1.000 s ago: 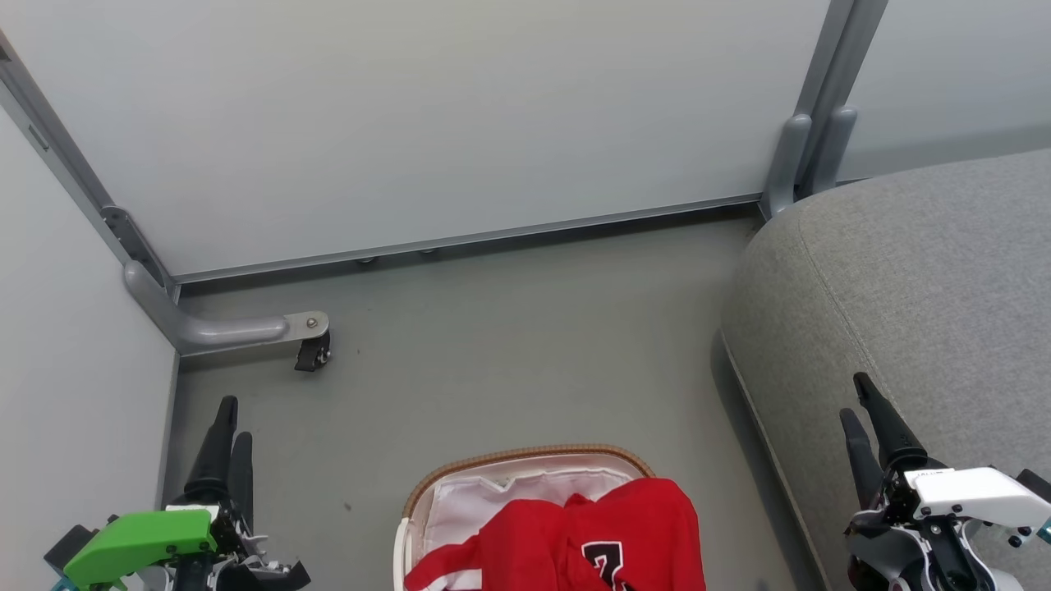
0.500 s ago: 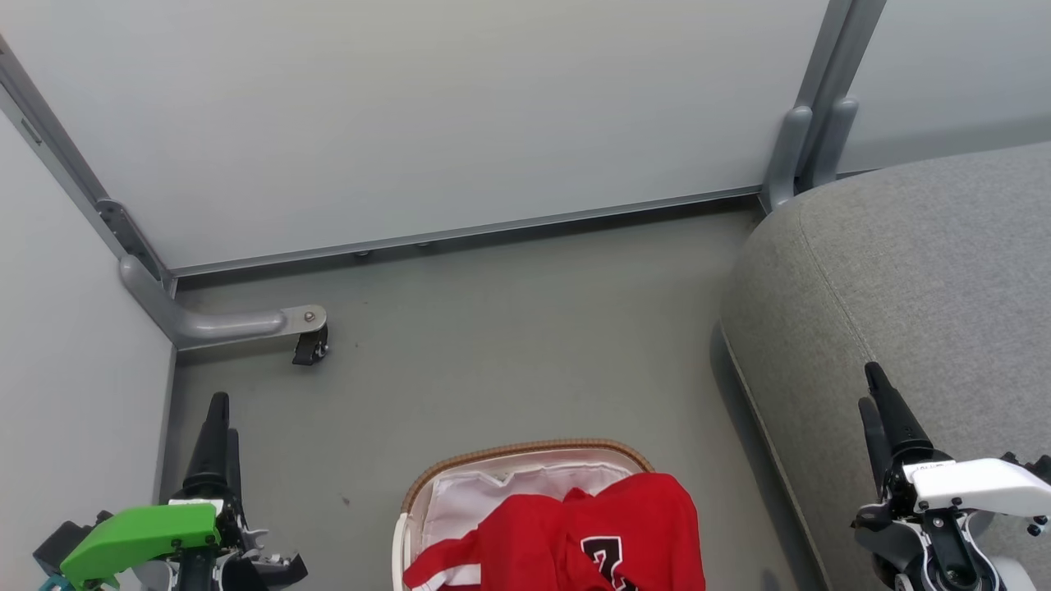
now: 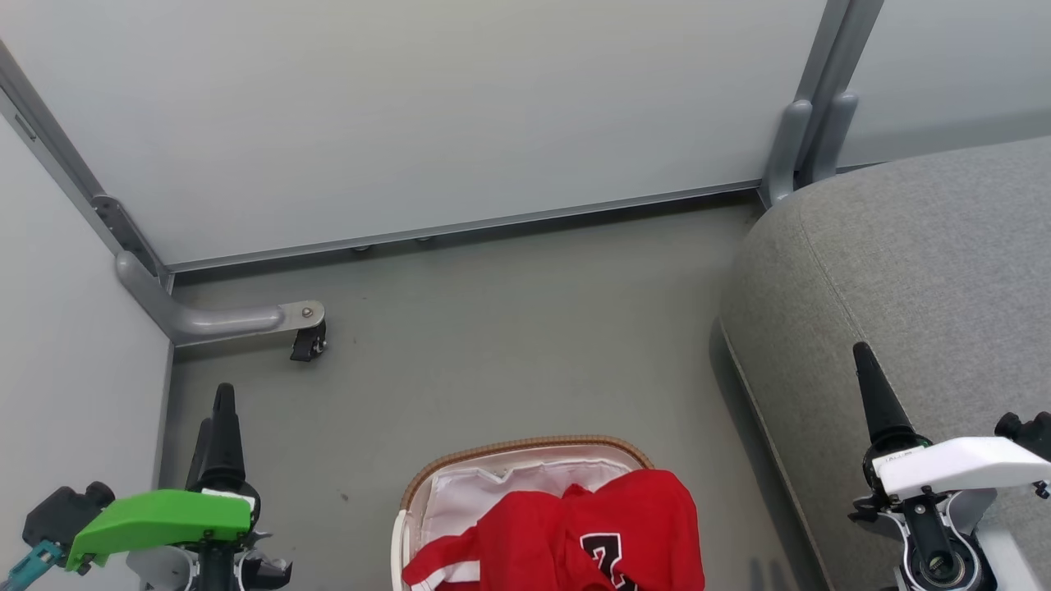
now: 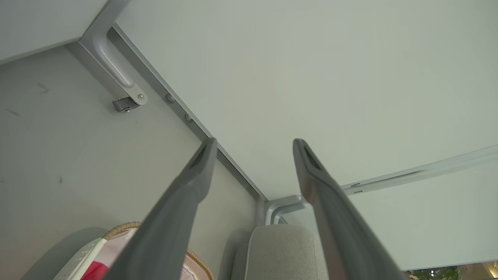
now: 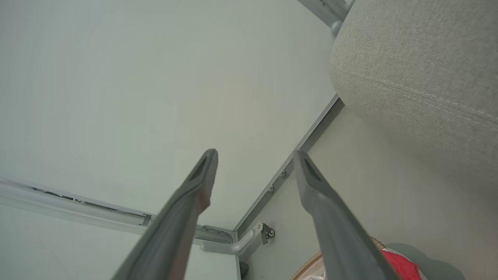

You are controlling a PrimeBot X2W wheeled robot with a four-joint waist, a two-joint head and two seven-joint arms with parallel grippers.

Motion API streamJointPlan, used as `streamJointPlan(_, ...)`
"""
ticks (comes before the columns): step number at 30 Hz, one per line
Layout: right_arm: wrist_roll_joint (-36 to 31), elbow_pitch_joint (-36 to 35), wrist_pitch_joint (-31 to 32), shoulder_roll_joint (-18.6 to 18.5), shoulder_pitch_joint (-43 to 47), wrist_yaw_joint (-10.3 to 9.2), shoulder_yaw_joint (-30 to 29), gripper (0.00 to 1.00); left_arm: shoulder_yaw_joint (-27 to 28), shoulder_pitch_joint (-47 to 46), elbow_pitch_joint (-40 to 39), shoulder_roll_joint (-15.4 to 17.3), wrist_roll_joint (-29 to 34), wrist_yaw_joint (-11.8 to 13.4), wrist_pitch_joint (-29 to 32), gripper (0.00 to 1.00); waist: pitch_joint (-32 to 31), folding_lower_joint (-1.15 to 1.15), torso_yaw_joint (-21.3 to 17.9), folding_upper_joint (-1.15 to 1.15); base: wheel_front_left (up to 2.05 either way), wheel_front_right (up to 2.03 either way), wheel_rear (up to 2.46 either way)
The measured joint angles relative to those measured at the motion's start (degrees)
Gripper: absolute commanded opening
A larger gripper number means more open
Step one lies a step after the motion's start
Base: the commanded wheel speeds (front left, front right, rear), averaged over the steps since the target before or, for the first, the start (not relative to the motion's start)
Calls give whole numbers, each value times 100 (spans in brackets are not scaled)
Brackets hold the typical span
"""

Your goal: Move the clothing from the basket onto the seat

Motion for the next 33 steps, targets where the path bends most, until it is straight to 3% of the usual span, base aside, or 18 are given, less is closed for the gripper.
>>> streamJointPlan(14, -1438, 48, -264, -113, -62, 0, 171, 100, -369, 1, 125, 149, 1964, 0, -276, 100, 9, 0, 16, 0, 0, 0, 0)
streamJointPlan(33, -2906, 152, -597, -125, -95, 0, 287, 100, -766, 9, 247, 283, 3317, 177, -593, 100, 45, 0, 8, 0, 0, 0, 0)
